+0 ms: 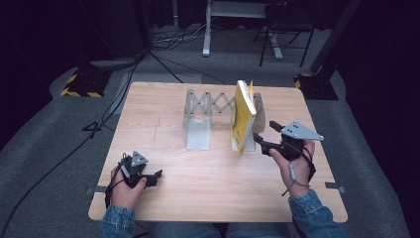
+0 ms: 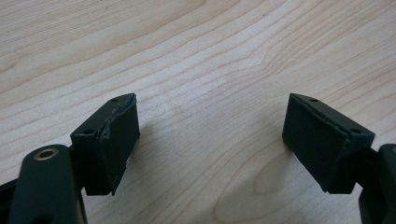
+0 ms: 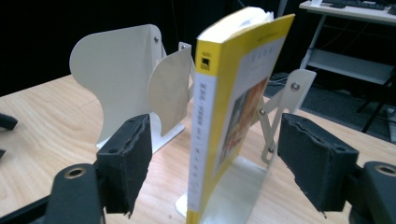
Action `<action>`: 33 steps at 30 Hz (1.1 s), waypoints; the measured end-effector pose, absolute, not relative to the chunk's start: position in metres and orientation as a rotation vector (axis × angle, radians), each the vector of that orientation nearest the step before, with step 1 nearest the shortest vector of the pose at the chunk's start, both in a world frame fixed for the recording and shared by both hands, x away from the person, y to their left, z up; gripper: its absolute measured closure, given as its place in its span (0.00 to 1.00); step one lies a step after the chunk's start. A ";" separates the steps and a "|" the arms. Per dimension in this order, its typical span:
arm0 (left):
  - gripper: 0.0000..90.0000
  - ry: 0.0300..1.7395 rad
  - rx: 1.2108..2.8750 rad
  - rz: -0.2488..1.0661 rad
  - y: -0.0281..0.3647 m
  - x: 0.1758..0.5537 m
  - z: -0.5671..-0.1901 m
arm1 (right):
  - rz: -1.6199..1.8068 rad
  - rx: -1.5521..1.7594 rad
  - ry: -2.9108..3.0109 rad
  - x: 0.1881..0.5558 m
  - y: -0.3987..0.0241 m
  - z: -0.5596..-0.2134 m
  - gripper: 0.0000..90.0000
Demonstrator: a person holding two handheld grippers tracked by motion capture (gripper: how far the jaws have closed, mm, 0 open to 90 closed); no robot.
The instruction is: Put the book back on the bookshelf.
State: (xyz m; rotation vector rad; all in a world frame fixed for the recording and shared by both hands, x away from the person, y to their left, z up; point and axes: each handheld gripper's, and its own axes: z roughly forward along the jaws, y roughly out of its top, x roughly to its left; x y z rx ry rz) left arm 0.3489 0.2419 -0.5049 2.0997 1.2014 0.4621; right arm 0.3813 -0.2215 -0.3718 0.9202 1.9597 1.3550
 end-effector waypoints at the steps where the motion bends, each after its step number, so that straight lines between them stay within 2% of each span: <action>1: 0.21 1.201 2.100 0.462 0.242 0.349 -0.505 | 1.355 0.920 1.960 0.381 -0.221 -0.372 0.29; 15: 0.21 1.200 2.099 0.458 0.245 0.346 -0.505 | 1.252 0.954 2.055 0.372 -0.272 -0.381 0.26; 33: 0.20 1.195 2.110 0.449 0.246 0.346 -0.505 | 1.133 1.176 2.157 0.387 -0.328 -0.437 0.24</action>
